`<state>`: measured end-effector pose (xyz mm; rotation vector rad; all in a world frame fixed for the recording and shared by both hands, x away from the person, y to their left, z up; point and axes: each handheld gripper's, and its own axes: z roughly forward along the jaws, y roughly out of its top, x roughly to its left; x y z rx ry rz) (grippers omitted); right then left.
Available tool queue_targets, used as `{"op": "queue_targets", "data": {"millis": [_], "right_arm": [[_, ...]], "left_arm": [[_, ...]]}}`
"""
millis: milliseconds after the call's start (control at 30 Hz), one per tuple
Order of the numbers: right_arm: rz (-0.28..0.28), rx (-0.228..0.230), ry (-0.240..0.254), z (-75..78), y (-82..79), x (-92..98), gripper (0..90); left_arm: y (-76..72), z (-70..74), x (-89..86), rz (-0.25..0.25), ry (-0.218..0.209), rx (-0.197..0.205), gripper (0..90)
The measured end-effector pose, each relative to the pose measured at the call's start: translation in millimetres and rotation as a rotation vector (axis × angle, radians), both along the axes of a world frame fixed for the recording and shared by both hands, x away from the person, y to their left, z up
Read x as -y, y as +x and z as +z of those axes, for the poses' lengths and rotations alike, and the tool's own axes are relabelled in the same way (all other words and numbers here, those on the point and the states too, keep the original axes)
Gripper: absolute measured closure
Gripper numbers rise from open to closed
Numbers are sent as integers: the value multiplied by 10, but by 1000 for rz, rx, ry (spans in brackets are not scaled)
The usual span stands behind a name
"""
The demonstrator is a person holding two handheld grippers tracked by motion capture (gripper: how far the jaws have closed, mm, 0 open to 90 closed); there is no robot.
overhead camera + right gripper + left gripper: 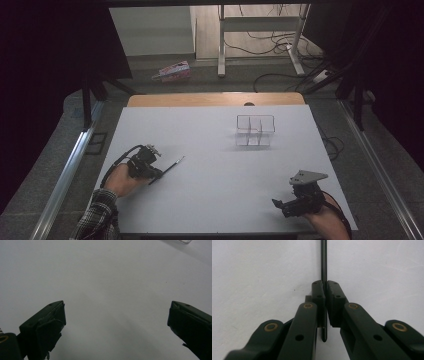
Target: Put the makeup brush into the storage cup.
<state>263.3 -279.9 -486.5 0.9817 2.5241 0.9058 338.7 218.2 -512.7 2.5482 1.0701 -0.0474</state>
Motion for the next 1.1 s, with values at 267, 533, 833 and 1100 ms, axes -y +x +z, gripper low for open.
{"op": "queue_targets", "data": {"millis": [267, 533, 833, 1100], "right_arm": [[0, 1, 0, -1, 1, 1, 15], [-4, 1, 2, 4, 0, 2, 14], [-9, 3, 2, 8, 1, 9, 13], [-7, 7, 4, 11, -1, 6, 13]], "left_arm": [[-75, 49, 23, 7, -22, 45, 860], [-172, 94, 50, 17, -59, 90, 860], [-315, 134, 127, 12, -78, 161, 860], [-479, 226, 177, 10, -152, 211, 860]]}}
